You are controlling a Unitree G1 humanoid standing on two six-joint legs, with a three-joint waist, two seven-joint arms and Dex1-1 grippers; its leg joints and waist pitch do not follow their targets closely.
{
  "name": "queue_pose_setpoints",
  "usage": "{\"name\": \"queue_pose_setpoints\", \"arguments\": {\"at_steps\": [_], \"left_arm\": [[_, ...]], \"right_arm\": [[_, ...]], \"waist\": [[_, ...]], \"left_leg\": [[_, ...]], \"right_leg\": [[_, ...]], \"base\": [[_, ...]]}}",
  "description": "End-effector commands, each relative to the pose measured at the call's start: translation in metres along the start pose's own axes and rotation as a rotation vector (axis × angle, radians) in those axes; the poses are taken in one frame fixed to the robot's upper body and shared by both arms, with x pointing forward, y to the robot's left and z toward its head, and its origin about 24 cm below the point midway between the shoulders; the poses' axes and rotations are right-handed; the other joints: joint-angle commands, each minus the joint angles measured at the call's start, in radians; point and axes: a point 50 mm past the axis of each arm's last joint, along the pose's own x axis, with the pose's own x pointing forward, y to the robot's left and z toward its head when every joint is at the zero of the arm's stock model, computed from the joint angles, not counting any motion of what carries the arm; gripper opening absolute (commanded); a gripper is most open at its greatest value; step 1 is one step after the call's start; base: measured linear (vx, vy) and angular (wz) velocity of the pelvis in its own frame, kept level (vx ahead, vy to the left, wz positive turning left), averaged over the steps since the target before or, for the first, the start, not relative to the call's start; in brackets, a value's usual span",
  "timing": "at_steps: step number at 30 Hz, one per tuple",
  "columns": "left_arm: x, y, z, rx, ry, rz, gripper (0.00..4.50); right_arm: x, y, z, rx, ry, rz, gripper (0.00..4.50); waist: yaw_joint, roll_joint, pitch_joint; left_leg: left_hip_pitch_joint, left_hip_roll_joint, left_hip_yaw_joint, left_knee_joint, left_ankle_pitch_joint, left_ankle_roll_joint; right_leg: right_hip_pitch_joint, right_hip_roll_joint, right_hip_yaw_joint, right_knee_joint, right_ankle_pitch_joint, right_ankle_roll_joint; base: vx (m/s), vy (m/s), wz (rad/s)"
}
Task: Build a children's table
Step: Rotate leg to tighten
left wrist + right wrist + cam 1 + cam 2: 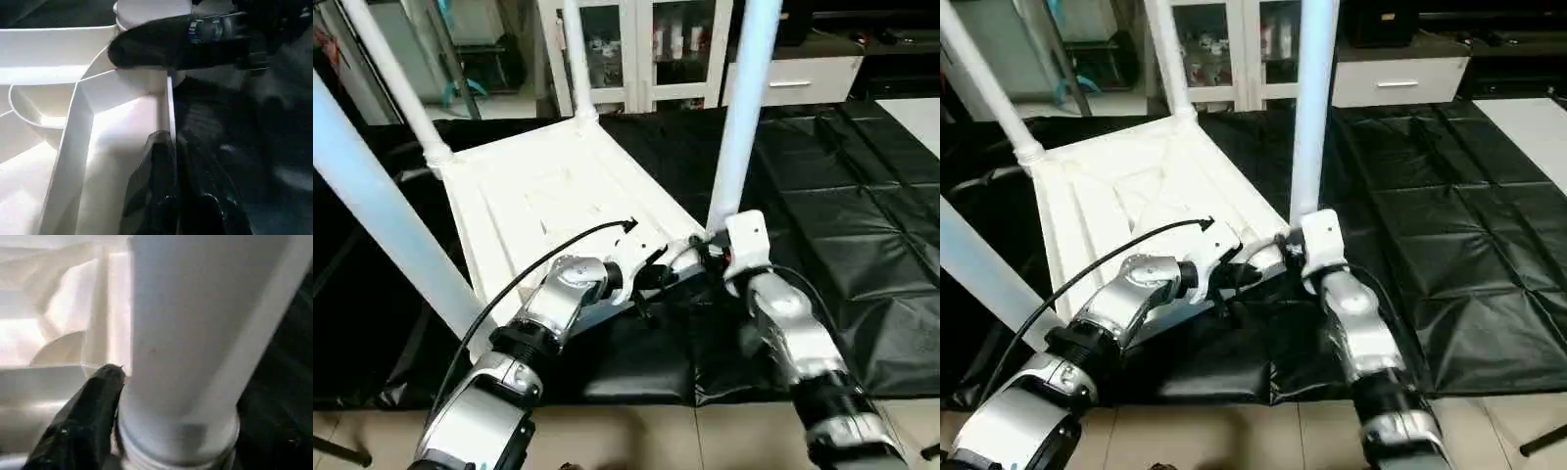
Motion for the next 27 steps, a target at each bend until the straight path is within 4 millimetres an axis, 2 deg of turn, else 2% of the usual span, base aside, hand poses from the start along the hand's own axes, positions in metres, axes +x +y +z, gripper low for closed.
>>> {"name": "queue_pose_setpoints", "arguments": {"at_steps": [1, 2, 4, 5, 6, 8, 11, 13, 15, 18, 22, 26, 27], "left_arm": [[0.004, -0.014, -0.002, 0.025, -0.009, -0.128, 0.00], [0.004, -0.015, -0.002, 0.026, -0.008, -0.132, 0.00], [-0.002, -0.015, -0.005, 0.034, 0.003, -0.171, 0.00], [-0.011, -0.016, -0.007, 0.053, 0.012, -0.232, 0.00], [-0.014, -0.016, -0.008, 0.059, 0.015, -0.250, 0.00], [-0.021, -0.016, -0.010, 0.091, 0.037, -0.287, 0.00], [-0.030, -0.016, -0.014, 0.140, 0.088, -0.316, 0.00], [-0.037, -0.017, -0.017, 0.154, 0.117, -0.355, 0.00], [-0.044, -0.020, -0.017, 0.155, 0.132, -0.395, 0.00], [-0.047, -0.021, -0.018, 0.157, 0.135, -0.407, 0.00], [-0.051, -0.021, -0.017, 0.159, 0.142, -0.410, 0.00], [-0.052, -0.022, -0.017, 0.159, 0.146, -0.410, 0.00], [-0.051, -0.022, -0.017, 0.159, 0.146, -0.409, 0.00]], "right_arm": [[-0.003, 0.020, 0.021, -0.013, -0.055, 0.226, 3.63], [-0.004, 0.020, 0.021, -0.010, -0.053, 0.237, 3.84], [-0.015, 0.010, 0.024, -0.037, -0.048, 0.315, 3.84], [-0.031, -0.003, 0.026, -0.127, -0.046, 0.419, 3.84], [-0.036, -0.007, 0.026, -0.152, -0.044, 0.449, 3.84], [-0.049, -0.011, 0.024, -0.218, -0.023, 0.553, 3.84], [-0.067, -0.015, 0.017, -0.282, 0.036, 0.671, 3.84], [-0.072, -0.019, 0.015, -0.285, 0.062, 0.693, 3.84], [-0.074, -0.021, 0.016, -0.279, 0.070, 0.708, 3.84], [-0.075, -0.020, 0.016, -0.283, 0.081, 0.744, 3.84], [-0.076, -0.019, 0.013, -0.311, 0.112, 0.795, 3.84], [-0.069, -0.016, 0.011, -0.295, 0.112, 0.814, 3.84], [-0.069, -0.015, 0.011, -0.289, 0.115, 0.824, 3.56]], "waist": [[0.005, -0.023, -0.056], [0.005, -0.025, -0.058], [0.008, -0.023, -0.057], [0.009, -0.024, -0.056], [0.016, -0.024, -0.056], [0.022, -0.020, -0.056], [0.031, -0.021, -0.053], [0.042, -0.020, -0.052], [0.042, -0.021, -0.053], [0.043, -0.020, -0.053], [0.044, -0.022, -0.053], [0.041, -0.023, -0.054], [0.042, -0.023, -0.055]], "left_leg": [[0.019, 0.042, -0.026, -0.079, -0.259, 0.076], [0.020, 0.042, -0.025, -0.077, -0.253, 0.084], [0.021, 0.045, -0.023, -0.076, -0.260, 0.092], [0.020, 0.045, -0.024, -0.076, -0.264, 0.090], [0.023, 0.050, -0.024, -0.076, -0.263, 0.095], [0.023, 0.051, -0.022, -0.075, -0.259, 0.099], [0.027, 0.055, -0.023, -0.080, -0.283, 0.089], [0.031, 0.058, -0.023, -0.083, -0.294, 0.076], [0.026, 0.057, -0.024, -0.084, -0.282, 0.071], [0.029, 0.055, -0.023, -0.083, -0.290, 0.068], [0.026, 0.054, -0.023, -0.081, -0.270, 0.070], [0.026, 0.052, -0.022, -0.079, -0.269, 0.072], [0.027, 0.053, -0.022, -0.079, -0.261, 0.075]], "right_leg": [[0.041, -0.022, 0.016, -0.080, -0.155, -0.190], [0.042, -0.021, 0.016, -0.079, -0.137, -0.195], [0.041, -0.022, 0.015, -0.079, -0.126, -0.211], [0.044, -0.024, 0.015, -0.079, -0.131, -0.212], [0.044, -0.025, 0.016, -0.080, -0.133, -0.210], [0.042, -0.026, 0.017, -0.078, -0.129, -0.216], [0.037, -0.026, 0.018, -0.081, -0.164, -0.214], [0.034, -0.026, 0.020, -0.082, -0.168, -0.220], [0.038, -0.026, 0.019, -0.076, -0.151, -0.224], [0.034, -0.026, 0.019, -0.076, -0.156, -0.227], [0.037, -0.027, 0.019, -0.075, -0.145, -0.228], [0.036, -0.026, 0.019, -0.075, -0.142, -0.234], [0.036, -0.026, 0.018, -0.073, -0.133, -0.236]], "base": [[0.000, 0.000, 0.00], [0.000, 0.000, 0.00], [0.000, 0.000, 0.00], [0.000, 0.000, 0.00], [0.000, 0.000, 0.00], [0.000, 0.000, 0.00], [0.000, 0.000, 0.00], [0.000, 0.000, 0.00], [0.000, 0.000, 0.00], [0.000, 0.000, 0.00], [0.000, 0.000, 0.00], [0.000, 0.000, 0.00], [0.000, 0.000, 0.00]]}}
